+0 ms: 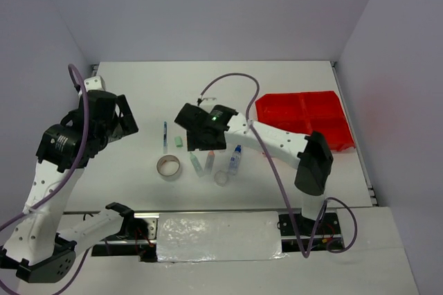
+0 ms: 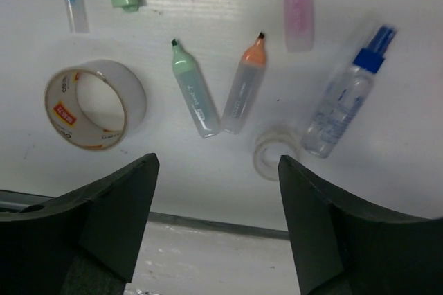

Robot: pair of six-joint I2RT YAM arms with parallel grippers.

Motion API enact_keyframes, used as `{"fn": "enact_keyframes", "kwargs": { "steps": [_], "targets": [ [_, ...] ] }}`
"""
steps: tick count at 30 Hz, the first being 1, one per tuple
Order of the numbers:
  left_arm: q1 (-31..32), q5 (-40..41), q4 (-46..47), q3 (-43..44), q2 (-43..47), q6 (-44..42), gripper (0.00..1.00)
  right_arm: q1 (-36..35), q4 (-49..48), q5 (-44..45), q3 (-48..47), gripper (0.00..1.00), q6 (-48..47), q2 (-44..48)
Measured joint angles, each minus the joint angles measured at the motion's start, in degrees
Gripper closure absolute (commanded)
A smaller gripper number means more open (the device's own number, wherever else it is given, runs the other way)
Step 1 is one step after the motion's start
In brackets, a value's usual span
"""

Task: Sort the stationery into containers
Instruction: Pick up the pen from the center of the board.

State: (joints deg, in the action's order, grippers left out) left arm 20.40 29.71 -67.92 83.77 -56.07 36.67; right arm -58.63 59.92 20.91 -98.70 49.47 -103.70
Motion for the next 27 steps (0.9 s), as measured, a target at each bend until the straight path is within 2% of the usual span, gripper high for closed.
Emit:
{"fn": "enact_keyframes", "kwargs": {
  "steps": [4,11,17,27],
  "targets": [
    [0.0,0.3,-1.4,-0.2,0.9,0.0,0.01,-3.5,-1.3,0.7,1.6,0.44,4.5,-2.9],
    [0.0,-2.6,-1.3,-3.5,3.1,-0.3,0.01,-3.3,-3.8,2.4,6.2,0.48,8.8,-5.0],
    [0.1,-6.7,-0.2,-6.4,3.2,-0.3,0.0,-2.3,-6.8,2.3,6.7,0.47,8.5,-9.5],
    [1.2,-9.8,1.3,-7.4,3.3,-0.5,0.01,-0.2,-9.9,1.2,9.3,0.46,8.1,-11.2]
  ]
}}
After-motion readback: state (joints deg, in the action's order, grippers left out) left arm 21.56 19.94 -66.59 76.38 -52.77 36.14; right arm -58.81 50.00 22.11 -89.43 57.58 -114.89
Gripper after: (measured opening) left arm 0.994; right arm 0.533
